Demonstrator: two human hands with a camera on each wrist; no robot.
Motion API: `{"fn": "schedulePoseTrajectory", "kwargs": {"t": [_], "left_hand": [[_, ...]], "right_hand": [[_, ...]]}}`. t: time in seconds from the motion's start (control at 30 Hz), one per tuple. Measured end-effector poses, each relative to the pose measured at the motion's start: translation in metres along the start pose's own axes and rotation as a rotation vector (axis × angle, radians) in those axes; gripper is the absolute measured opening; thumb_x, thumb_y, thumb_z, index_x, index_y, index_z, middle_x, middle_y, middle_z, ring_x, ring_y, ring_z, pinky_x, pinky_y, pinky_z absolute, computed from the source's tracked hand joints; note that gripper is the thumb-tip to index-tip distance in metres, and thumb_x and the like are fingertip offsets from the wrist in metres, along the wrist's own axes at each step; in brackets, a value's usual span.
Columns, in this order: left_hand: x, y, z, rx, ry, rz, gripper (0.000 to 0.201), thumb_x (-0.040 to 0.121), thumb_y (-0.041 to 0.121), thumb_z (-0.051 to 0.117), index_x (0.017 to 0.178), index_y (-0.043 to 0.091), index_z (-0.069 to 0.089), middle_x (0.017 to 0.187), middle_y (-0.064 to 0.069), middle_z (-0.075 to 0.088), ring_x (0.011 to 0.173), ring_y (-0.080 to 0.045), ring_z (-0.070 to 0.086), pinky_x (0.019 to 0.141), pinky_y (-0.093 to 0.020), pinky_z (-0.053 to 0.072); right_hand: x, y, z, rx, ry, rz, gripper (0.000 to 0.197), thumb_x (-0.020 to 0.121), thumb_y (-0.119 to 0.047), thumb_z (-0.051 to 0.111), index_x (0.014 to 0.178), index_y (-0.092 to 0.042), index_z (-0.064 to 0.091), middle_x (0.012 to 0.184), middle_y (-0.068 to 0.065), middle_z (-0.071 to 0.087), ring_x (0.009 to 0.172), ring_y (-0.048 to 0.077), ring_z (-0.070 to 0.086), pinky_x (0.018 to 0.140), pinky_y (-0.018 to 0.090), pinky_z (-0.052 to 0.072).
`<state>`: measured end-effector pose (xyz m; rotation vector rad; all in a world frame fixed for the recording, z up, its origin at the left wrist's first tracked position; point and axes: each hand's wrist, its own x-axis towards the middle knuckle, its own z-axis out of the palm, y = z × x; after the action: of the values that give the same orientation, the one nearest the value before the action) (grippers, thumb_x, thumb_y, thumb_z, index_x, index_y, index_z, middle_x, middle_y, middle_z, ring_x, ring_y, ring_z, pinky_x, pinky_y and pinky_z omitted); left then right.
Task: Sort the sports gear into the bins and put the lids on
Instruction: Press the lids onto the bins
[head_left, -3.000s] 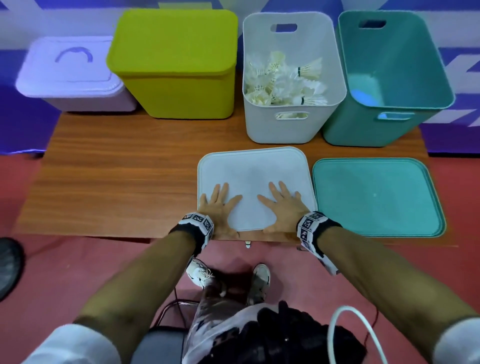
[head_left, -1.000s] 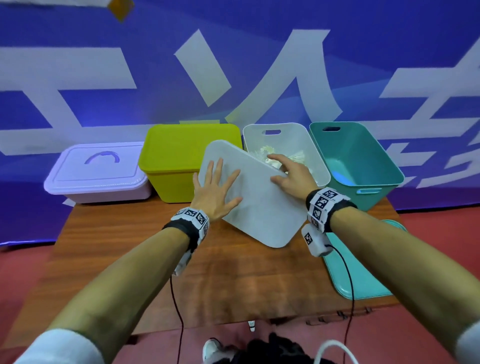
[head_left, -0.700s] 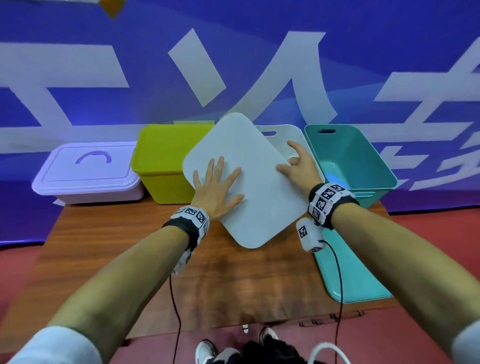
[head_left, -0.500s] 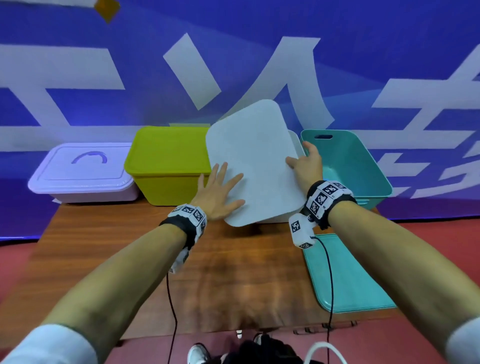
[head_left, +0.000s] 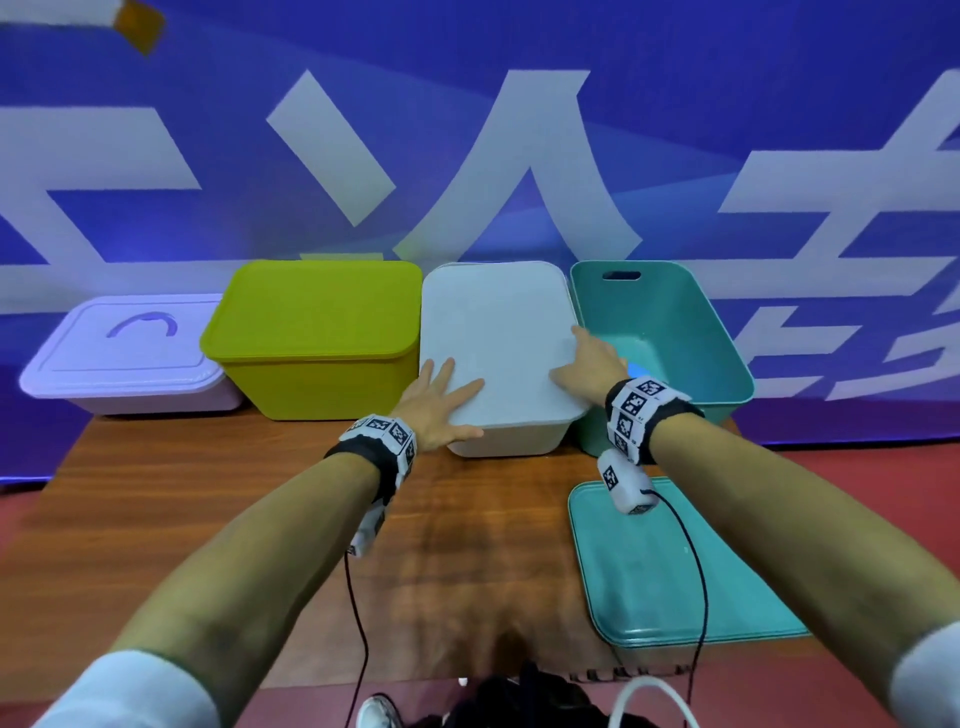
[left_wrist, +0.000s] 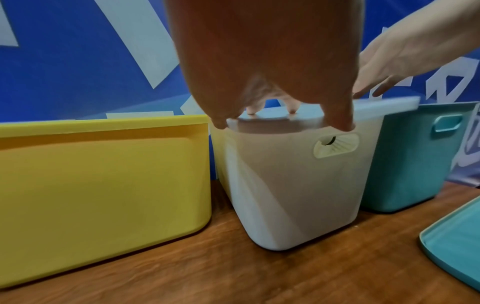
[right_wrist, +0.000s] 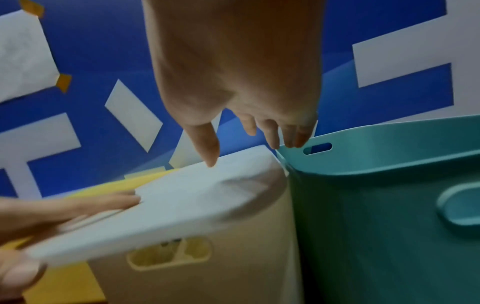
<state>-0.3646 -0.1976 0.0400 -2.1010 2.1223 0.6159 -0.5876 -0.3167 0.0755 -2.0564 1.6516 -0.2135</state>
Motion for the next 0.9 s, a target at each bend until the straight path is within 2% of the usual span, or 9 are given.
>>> {"fn": "schedulePoseTrajectory", "kwargs": {"t": [0.13, 0.3, 0.4, 0.5, 0.6, 0.77, 0.9], "left_hand": [[0.006, 0.002, 0.0, 0.005, 0.005, -0.008, 0.08, 0.089, 0.071, 0.04, 0.153, 0.044, 0.001, 0.162, -0.006, -0.019, 0.146, -0.034, -0.023, 0.12, -0.048, -0.002], [0.013, 0.001, -0.005, -0.025, -0.007, -0.02, 0.079, 0.09, 0.07, 0.041, 0.153, 0.044, 0.002, 0.162, -0.005, -0.02, 0.146, -0.033, -0.023, 0.119, -0.048, -0.004], [0.018, -0.003, -0.007, -0.05, -0.009, -0.014, 0.078, 0.09, 0.069, 0.043, 0.153, 0.045, 0.004, 0.162, -0.004, -0.02, 0.146, -0.031, -0.025, 0.119, -0.047, -0.005], [0.018, -0.007, -0.003, -0.039, 0.017, 0.02, 0.074, 0.091, 0.068, 0.041, 0.152, 0.046, 0.005, 0.162, -0.004, -0.019, 0.146, -0.029, -0.025, 0.12, -0.047, -0.005], [0.016, -0.012, 0.007, -0.033, 0.068, 0.06, 0.069, 0.093, 0.067, 0.036, 0.152, 0.047, 0.003, 0.161, -0.004, -0.021, 0.145, -0.027, -0.028, 0.121, -0.046, -0.006], [0.018, -0.013, 0.016, -0.021, 0.119, 0.086, 0.067, 0.094, 0.067, 0.03, 0.151, 0.048, 0.0, 0.16, -0.003, -0.025, 0.143, -0.026, -0.033, 0.118, -0.046, -0.01], [0.02, -0.015, 0.016, -0.032, 0.143, 0.1, 0.07, 0.093, 0.067, 0.031, 0.152, 0.045, 0.002, 0.16, -0.007, -0.024, 0.142, -0.026, -0.035, 0.119, -0.048, -0.009]], "right_hand": [[0.006, 0.016, 0.016, -0.261, -0.041, -0.115, 0.069, 0.091, -0.048, 0.05, 0.148, -0.02, 0.026, 0.15, 0.011, 0.031, 0.141, 0.032, 0.02, 0.107, 0.047, 0.025], [0.014, 0.022, 0.018, -0.389, -0.08, -0.166, 0.067, 0.096, -0.056, 0.036, 0.151, -0.021, 0.023, 0.159, 0.011, 0.015, 0.147, 0.033, 0.007, 0.112, 0.05, 0.017], [0.017, 0.022, 0.017, -0.392, -0.053, -0.179, 0.066, 0.097, -0.056, 0.036, 0.15, -0.019, 0.026, 0.159, 0.013, 0.016, 0.147, 0.032, 0.009, 0.114, 0.048, 0.014], [0.017, 0.02, 0.018, -0.372, 0.02, -0.192, 0.062, 0.098, -0.054, 0.037, 0.147, -0.017, 0.032, 0.152, 0.016, 0.026, 0.141, 0.031, 0.02, 0.111, 0.045, 0.018], [0.017, 0.019, 0.021, -0.358, 0.046, -0.189, 0.061, 0.098, -0.054, 0.037, 0.146, -0.017, 0.031, 0.149, 0.016, 0.029, 0.138, 0.032, 0.022, 0.108, 0.044, 0.021], [0.019, 0.019, 0.025, -0.306, 0.02, -0.128, 0.07, 0.095, -0.059, 0.038, 0.149, -0.016, 0.024, 0.146, 0.016, 0.029, 0.135, 0.032, 0.024, 0.103, 0.045, 0.026], [0.019, 0.018, 0.023, -0.152, -0.034, -0.096, 0.075, 0.091, -0.057, 0.051, 0.15, -0.021, 0.024, 0.15, 0.013, 0.028, 0.14, 0.031, 0.021, 0.108, 0.045, 0.021]]}}
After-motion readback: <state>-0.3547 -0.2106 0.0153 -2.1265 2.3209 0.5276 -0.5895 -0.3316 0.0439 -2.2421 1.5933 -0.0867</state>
